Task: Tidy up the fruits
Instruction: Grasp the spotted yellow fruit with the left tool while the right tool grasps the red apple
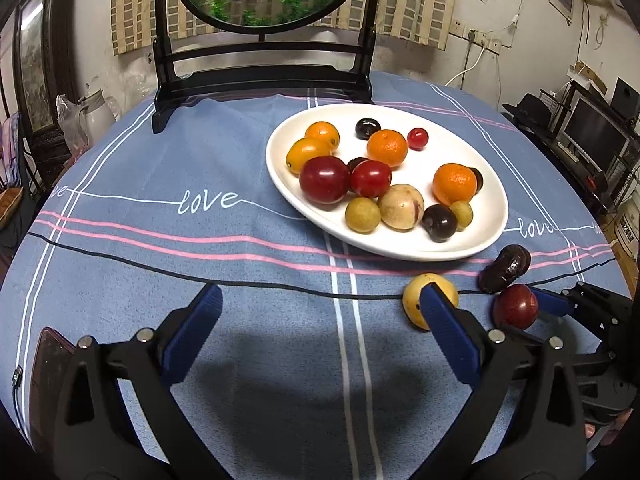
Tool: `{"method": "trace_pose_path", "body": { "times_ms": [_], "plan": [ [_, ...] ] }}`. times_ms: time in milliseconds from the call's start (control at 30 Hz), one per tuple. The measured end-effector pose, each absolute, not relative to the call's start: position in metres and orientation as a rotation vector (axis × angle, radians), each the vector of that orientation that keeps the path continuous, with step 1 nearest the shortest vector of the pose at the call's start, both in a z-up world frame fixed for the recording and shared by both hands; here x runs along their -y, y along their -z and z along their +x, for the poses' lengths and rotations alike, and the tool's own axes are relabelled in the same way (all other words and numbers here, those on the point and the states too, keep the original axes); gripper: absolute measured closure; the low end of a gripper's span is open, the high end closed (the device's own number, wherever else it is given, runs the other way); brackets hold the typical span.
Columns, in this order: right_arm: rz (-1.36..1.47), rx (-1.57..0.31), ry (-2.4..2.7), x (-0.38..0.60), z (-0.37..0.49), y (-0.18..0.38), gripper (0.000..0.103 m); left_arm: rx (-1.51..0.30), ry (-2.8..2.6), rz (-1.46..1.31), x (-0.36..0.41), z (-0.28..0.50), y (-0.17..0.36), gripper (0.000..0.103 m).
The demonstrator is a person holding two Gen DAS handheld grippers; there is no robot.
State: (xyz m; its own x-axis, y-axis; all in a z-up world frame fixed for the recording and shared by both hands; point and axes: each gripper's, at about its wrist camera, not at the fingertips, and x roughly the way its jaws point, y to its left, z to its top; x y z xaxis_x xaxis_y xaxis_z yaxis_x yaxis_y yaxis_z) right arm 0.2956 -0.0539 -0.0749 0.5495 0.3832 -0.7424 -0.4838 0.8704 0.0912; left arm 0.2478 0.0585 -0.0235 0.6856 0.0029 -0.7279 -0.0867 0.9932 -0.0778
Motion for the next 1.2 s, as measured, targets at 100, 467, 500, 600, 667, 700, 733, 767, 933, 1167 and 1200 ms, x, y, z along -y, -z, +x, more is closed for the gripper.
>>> {"method": "trace_pose_path", "body": {
  "times_ms": [100,467,500,600,667,700,733,767,933,1167,1200],
  "plan": [
    [-0.123,-0.848,-0.514,0.055,0.297,0.075,0.058,-0.812,-0.05,-0.111,-0.059,0.248,0.023,0.002],
    [-0.092,-0.841,-0.523,0.064,0.295,0.072,0.065,-0.809,-0.039,-0.111,-0.057,0.245,0.022,0.002],
    [-0.082,-0.837,-0.524,0.065,0.295,0.07,0.065,-0.809,-0.032,-0.113,-0.056,0.245,0.023,0.002],
    [-0.012,-0.824,-0.536,0.077,0.295,0.06,0.064,-0.819,-0.02,-0.092,-0.05,0.246,0.026,0.002],
    [0.015,-0.811,-0.531,0.084,0.294,0.054,0.064,-0.827,-0.003,-0.065,-0.042,0.246,0.029,0.002],
    [0.02,-0.804,-0.523,0.087,0.294,0.052,0.064,-0.828,0.007,-0.055,-0.038,0.246,0.03,0.002],
    [0.027,-0.802,-0.517,0.088,0.294,0.05,0.064,-0.828,0.022,-0.042,-0.034,0.247,0.031,0.002],
    [0.036,-0.805,-0.513,0.09,0.295,0.05,0.064,-0.827,0.036,-0.028,-0.029,0.246,0.033,0.002],
    [0.08,-0.829,-0.53,0.093,0.297,0.05,0.064,-0.813,0.11,0.035,-0.004,0.247,0.039,0.005],
    [0.087,-0.829,-0.541,0.093,0.296,0.048,0.064,-0.856,0.133,0.004,0.004,0.264,0.048,0.037],
    [0.089,-0.828,-0.543,0.093,0.295,0.048,0.064,-0.863,0.127,-0.001,0.004,0.267,0.05,0.039]
  ]
}}
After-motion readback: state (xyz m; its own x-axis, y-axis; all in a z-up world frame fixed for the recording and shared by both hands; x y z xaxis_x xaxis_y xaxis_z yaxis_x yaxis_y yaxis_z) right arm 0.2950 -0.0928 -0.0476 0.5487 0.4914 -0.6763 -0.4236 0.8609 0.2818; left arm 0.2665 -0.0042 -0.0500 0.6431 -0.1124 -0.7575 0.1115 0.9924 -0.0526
